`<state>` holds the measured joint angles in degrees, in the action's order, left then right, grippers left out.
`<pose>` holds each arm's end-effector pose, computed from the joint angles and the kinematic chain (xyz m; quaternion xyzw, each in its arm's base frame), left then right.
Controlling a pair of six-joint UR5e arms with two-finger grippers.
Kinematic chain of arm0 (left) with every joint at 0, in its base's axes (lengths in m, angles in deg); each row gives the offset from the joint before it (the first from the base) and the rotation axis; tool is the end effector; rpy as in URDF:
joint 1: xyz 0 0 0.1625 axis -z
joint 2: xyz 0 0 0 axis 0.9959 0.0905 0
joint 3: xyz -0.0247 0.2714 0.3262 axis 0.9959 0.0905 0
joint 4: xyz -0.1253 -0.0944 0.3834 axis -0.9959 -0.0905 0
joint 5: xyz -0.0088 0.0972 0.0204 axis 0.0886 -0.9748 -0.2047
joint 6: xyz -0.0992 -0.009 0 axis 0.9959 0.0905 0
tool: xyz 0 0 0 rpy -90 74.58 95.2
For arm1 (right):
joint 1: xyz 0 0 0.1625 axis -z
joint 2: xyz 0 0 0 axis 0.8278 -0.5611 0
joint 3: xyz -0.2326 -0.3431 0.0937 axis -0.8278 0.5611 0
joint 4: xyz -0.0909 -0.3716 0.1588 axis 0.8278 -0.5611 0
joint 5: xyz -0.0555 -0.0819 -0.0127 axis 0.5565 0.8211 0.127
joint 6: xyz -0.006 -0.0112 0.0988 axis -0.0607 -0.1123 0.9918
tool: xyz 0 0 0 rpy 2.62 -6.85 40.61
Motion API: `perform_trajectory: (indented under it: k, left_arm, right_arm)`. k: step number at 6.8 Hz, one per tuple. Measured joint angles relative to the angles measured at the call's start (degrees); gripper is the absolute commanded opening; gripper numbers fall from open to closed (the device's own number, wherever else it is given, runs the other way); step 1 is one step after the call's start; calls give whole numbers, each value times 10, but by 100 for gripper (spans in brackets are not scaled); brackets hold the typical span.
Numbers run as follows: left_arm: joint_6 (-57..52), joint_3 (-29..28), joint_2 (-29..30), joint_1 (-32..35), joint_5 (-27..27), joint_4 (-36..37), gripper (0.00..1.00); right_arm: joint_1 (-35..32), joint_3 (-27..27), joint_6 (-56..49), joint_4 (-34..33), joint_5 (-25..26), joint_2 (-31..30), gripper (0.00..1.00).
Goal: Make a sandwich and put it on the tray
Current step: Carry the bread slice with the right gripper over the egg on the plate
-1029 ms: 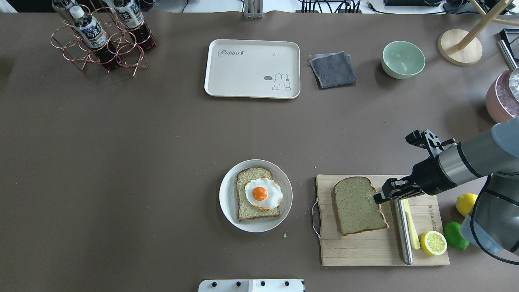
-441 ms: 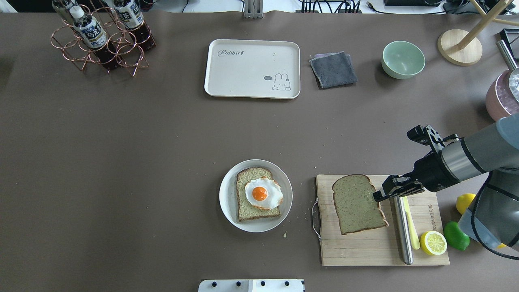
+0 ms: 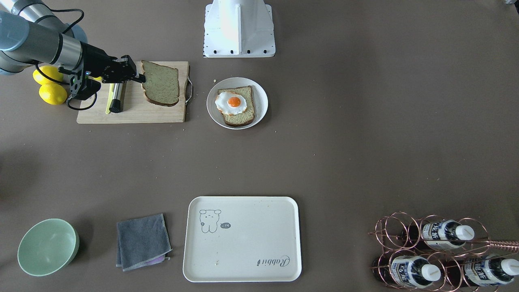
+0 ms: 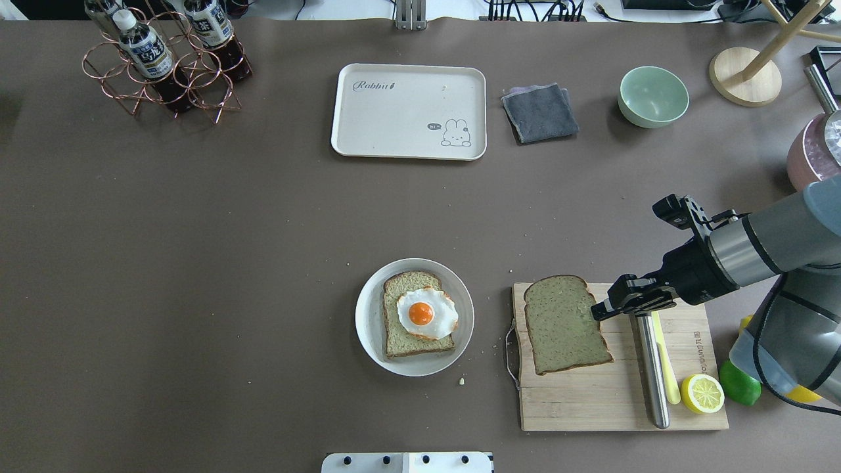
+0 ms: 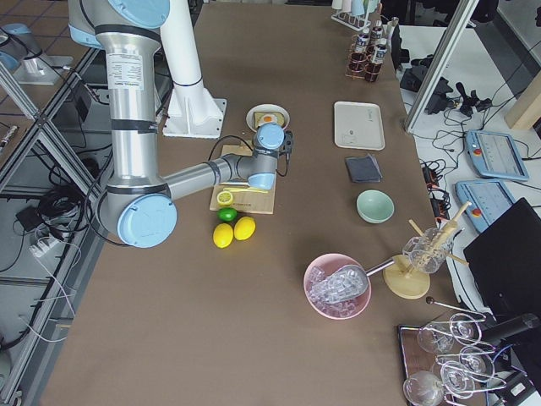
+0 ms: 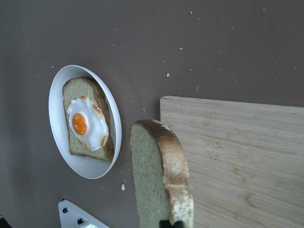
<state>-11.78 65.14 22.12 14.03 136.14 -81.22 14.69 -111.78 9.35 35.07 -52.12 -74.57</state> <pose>-0.1157 -0.3437 0.5716 0.0602 0.3872 -0.0043 0.9200 -0.3254 -0.3583 0.4098 -0.0757 -0.6617 -0.0539 0.7440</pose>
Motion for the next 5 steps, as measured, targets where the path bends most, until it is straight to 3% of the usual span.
perform_trajectory:
  k: [5]
  left_arm:
    - [0, 13, -9, 3, 0, 0, 98]
  right_arm:
    - [10, 50, 111, 9, 8, 121, 0]
